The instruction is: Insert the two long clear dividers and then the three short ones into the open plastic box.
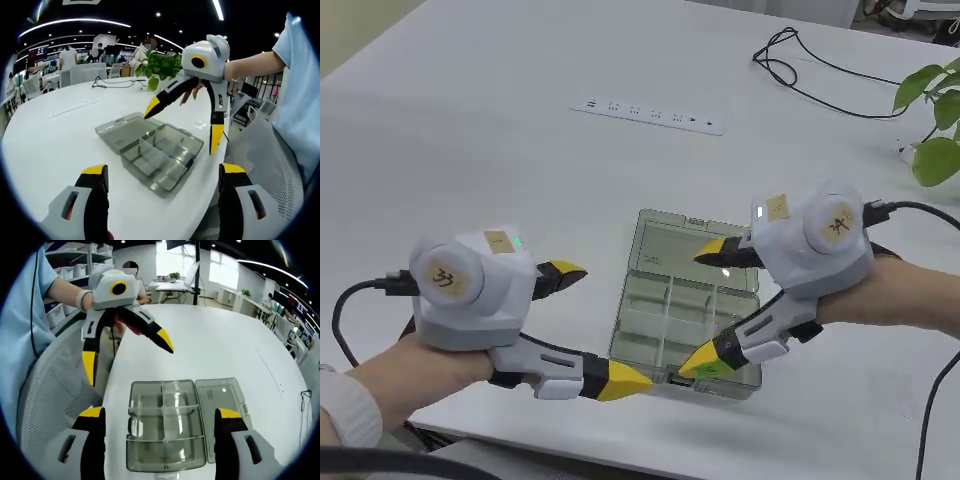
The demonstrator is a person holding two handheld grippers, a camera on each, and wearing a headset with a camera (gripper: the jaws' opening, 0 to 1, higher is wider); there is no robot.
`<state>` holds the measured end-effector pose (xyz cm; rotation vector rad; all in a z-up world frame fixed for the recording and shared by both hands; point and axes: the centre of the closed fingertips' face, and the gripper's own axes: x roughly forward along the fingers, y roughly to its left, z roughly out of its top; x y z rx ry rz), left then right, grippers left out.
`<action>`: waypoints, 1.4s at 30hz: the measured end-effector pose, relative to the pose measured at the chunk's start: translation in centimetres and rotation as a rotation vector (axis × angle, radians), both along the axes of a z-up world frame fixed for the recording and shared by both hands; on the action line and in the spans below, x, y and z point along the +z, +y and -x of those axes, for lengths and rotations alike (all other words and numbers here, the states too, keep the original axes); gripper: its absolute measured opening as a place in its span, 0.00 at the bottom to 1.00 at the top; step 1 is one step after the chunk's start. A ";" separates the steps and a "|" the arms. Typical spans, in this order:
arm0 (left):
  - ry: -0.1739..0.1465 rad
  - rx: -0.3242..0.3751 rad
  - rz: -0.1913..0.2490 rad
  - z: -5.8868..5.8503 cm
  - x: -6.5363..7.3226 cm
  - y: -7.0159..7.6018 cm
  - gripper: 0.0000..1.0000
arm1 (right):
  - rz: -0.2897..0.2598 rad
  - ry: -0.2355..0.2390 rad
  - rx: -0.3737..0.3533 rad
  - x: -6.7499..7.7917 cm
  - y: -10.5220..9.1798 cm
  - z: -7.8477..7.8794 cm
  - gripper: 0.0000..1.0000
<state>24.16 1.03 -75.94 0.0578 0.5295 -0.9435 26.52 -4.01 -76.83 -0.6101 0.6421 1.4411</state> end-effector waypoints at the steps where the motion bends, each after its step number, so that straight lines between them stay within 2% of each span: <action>1: -0.004 0.001 0.001 -0.1 0.1 0.0 0.93 | -0.015 0.000 -0.015 0.1 0.0 -0.1 0.97; 2: -0.005 0.001 0.002 -0.1 0.2 0.0 0.93 | -0.021 -0.001 -0.023 0.1 -0.1 -0.1 1.00; 9: -0.012 -0.001 -0.006 -0.2 0.5 0.2 0.93 | -0.045 0.002 -0.086 0.0 -1.1 -0.3 1.00; 15: -0.020 0.011 -0.003 -0.3 0.8 0.4 0.93 | -0.080 -0.005 -0.139 0.7 -2.6 -0.7 1.00; 19: -0.019 0.017 0.001 -0.3 0.8 0.4 0.93 | -0.093 -0.004 -0.187 0.8 -4.5 -1.1 1.00; 24: -0.015 0.017 -0.012 0.0 0.5 0.2 0.92 | -0.083 -0.006 -0.253 0.3 -7.3 -1.4 1.00; 31: -0.016 0.020 -0.010 0.2 0.6 -0.5 0.92 | -0.045 -0.006 -0.311 -0.3 -11.1 -0.9 1.00; 34: -0.015 0.021 -0.012 0.2 0.6 -0.7 0.91 | 0.000 -0.018 -0.319 -0.8 -13.0 -0.5 1.00; 42: -0.016 0.028 0.003 0.2 0.8 -1.4 0.91 | 0.110 -0.010 -0.330 -2.3 -17.9 -0.1 0.98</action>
